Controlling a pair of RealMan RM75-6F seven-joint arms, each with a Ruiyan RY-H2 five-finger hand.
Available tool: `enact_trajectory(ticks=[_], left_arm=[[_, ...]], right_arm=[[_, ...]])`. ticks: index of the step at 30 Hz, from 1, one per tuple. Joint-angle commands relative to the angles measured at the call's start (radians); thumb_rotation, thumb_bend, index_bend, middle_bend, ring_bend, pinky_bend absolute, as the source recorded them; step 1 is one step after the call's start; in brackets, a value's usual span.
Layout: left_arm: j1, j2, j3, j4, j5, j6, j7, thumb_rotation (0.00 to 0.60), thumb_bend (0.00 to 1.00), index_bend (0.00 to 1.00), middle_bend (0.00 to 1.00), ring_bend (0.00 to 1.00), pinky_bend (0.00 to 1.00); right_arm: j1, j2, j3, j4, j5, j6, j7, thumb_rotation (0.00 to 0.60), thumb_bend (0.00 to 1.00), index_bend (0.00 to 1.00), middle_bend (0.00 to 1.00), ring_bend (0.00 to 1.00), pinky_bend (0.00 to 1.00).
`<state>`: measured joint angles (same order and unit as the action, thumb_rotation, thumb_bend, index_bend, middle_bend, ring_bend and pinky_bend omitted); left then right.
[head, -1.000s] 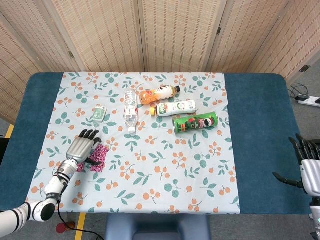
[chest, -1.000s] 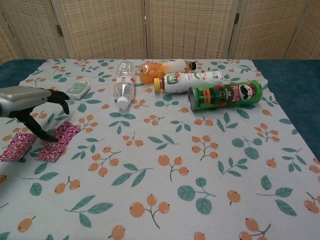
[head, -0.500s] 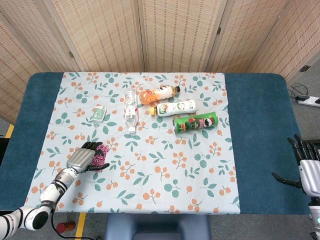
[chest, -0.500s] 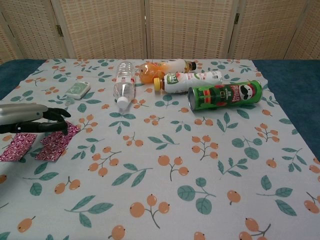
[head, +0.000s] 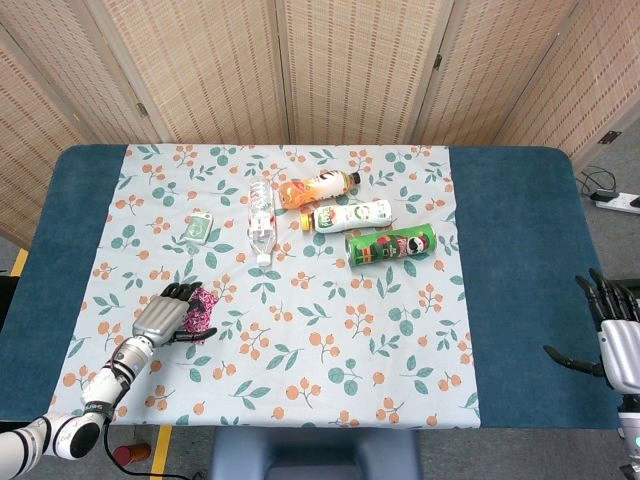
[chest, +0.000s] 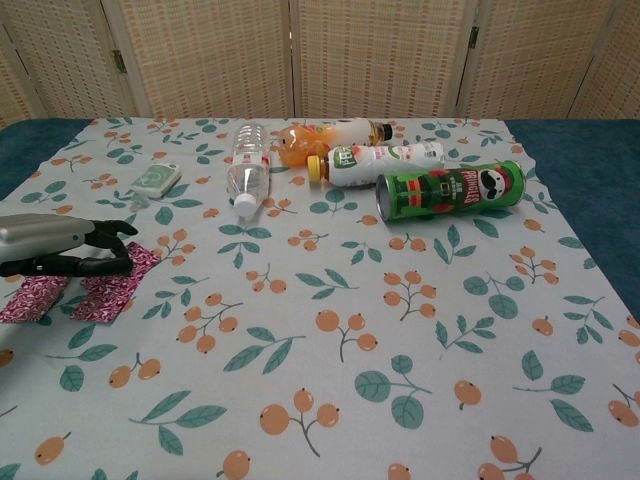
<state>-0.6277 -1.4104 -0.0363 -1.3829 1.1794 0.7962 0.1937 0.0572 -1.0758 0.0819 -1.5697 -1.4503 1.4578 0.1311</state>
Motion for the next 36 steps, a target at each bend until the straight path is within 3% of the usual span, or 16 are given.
enact_trajectory(ticks=[1, 17, 28, 36], left_arm=[[0.0, -0.01, 0.003, 0.014, -0.007, 0.005, 0.016, 0.0, 0.12, 0.33, 0.02, 0.0, 0.0], [-0.026, -0.045, -0.038, 0.121, -0.063, 0.002, 0.043, 0.0, 0.12, 0.31, 0.02, 0.0, 0.0], [-0.021, -0.079, -0.032, 0.124, -0.02, 0.056, 0.067, 0.005, 0.12, 0.29, 0.02, 0.0, 0.0], [-0.035, -0.115, -0.032, 0.146, -0.026, 0.052, 0.111, 0.12, 0.12, 0.27, 0.02, 0.0, 0.0]], right_arm=[[0.0, 0.0, 0.0, 0.0, 0.0, 0.001, 0.0, 0.47, 0.16, 0.0, 0.0, 0.0, 0.0], [-0.007, 0.005, 0.001, -0.01, 0.003, 0.009, -0.006, 0.47, 0.16, 0.0, 0.0, 0.0, 0.0], [-0.006, 0.003, 0.001, -0.012, 0.001, 0.008, -0.008, 0.472, 0.16, 0.0, 0.0, 0.0, 0.0], [-0.012, 0.002, 0.002, -0.005, 0.006, 0.013, 0.0, 0.471, 0.16, 0.0, 0.0, 0.0, 0.0]])
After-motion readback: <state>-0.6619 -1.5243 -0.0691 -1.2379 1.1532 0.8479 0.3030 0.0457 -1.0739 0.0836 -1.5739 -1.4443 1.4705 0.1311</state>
